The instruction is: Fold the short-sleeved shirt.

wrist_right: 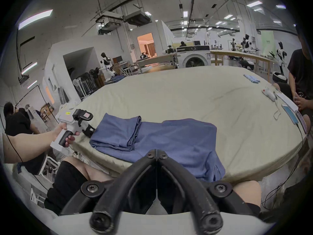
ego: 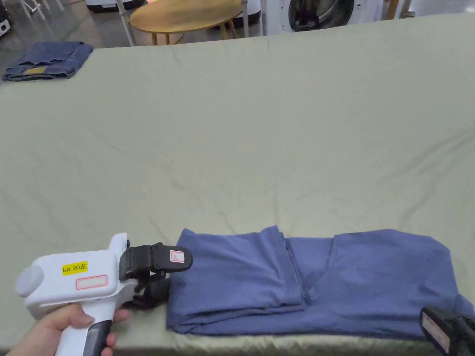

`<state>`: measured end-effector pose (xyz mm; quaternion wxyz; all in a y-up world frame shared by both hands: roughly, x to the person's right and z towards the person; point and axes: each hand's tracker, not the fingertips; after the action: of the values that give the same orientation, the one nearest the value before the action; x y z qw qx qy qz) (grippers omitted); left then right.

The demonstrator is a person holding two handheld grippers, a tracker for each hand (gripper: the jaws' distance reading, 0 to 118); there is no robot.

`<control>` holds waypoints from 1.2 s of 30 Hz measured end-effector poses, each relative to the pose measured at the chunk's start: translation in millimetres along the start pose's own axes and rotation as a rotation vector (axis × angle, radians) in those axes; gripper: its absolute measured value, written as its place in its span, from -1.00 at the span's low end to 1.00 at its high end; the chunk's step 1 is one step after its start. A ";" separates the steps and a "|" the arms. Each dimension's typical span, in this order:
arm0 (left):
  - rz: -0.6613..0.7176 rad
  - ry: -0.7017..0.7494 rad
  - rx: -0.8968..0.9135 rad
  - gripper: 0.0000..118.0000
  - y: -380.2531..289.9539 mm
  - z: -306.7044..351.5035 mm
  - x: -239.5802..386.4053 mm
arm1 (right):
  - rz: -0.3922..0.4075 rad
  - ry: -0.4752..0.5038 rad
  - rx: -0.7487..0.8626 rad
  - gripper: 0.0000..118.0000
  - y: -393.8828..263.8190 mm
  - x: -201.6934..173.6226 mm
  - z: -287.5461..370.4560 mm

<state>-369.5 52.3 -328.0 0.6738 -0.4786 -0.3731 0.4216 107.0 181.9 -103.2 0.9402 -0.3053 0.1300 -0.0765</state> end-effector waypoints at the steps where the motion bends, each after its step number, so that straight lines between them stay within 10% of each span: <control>1: 0.044 0.000 0.007 0.98 3.8 -8.9 -1.6 | -0.003 -0.006 -0.002 -1.00 -0.2 -0.9 -0.1; 3: 0.042 -0.038 -0.025 0.28 4.8 -21.7 6.1 | -0.010 -0.010 -0.007 -1.00 -1.1 -2.9 0.3; 5: -0.027 0.078 -0.084 -0.90 5.1 -40.3 10.2 | -0.012 -0.014 -0.008 -1.00 -2.2 -6.1 1.9; 25: -0.134 0.483 -0.031 -0.97 24.9 92.0 89.1 | 0.014 0.028 0.020 -1.00 -2.0 -8.9 8.6; 36: -0.381 0.762 -0.277 -0.97 17.7 -39.6 242.2 | -0.072 0.056 0.024 -1.00 -15.8 17.4 16.6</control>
<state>-248.7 266.6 -331.4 0.7584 -0.6083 -0.2323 0.0297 127.4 174.5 -84.3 0.9364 -0.2964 0.1440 -0.1205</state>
